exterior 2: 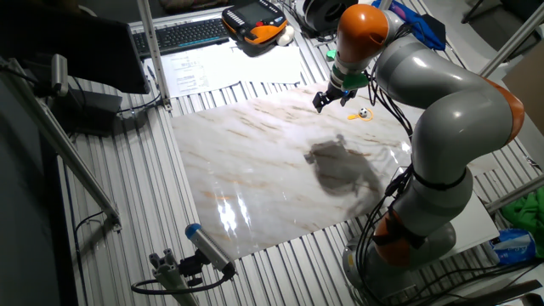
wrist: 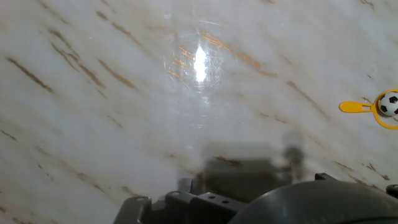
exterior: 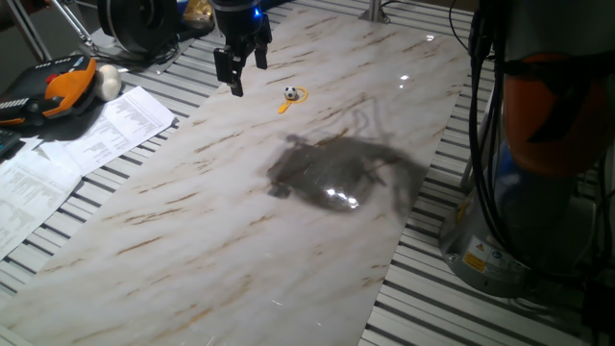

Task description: Remove the bubble ring from the ball

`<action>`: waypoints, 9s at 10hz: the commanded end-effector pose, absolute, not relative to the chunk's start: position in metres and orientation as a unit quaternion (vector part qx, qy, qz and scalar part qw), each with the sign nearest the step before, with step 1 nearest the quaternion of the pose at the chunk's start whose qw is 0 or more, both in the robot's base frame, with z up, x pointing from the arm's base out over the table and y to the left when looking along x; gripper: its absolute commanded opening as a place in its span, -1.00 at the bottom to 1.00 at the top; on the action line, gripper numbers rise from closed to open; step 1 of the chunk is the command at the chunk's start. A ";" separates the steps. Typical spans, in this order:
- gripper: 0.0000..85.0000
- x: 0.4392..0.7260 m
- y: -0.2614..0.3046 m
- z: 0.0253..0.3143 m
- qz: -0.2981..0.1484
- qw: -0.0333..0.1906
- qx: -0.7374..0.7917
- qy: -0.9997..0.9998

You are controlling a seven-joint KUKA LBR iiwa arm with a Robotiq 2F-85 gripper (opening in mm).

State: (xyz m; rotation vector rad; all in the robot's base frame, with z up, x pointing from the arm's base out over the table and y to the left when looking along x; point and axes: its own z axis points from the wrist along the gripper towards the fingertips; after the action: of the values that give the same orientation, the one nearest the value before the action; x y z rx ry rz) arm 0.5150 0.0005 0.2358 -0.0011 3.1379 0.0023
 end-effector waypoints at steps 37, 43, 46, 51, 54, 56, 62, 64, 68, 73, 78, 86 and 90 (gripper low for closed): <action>-0.60 0.548 -0.070 0.206 0.020 0.014 0.543 0.839; -0.20 0.551 -0.081 0.198 -0.019 0.024 0.560 0.828; -0.20 0.559 -0.111 0.182 0.002 0.018 0.585 0.811; -0.20 0.570 -0.138 0.155 0.008 0.038 0.618 0.785; -0.20 0.573 -0.161 0.132 0.021 0.046 0.619 0.784; -0.20 0.573 -0.166 0.123 0.023 0.052 0.625 0.779; -0.20 0.570 -0.188 0.086 0.040 0.061 0.637 0.767; -0.20 0.570 -0.190 0.078 0.043 0.059 0.640 0.765; -0.20 0.574 -0.191 0.064 0.048 0.061 0.646 0.760; -0.20 0.577 -0.193 0.051 0.048 0.068 0.648 0.757; -0.20 0.575 -0.196 0.037 0.052 0.069 0.648 0.757; -0.20 0.572 -0.199 0.028 0.043 0.061 0.649 0.757; -0.20 0.571 -0.199 0.025 0.035 0.061 0.648 0.759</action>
State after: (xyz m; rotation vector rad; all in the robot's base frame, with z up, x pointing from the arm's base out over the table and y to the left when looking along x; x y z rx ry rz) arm 0.5707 -0.1992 0.0255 1.9603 2.2951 0.1064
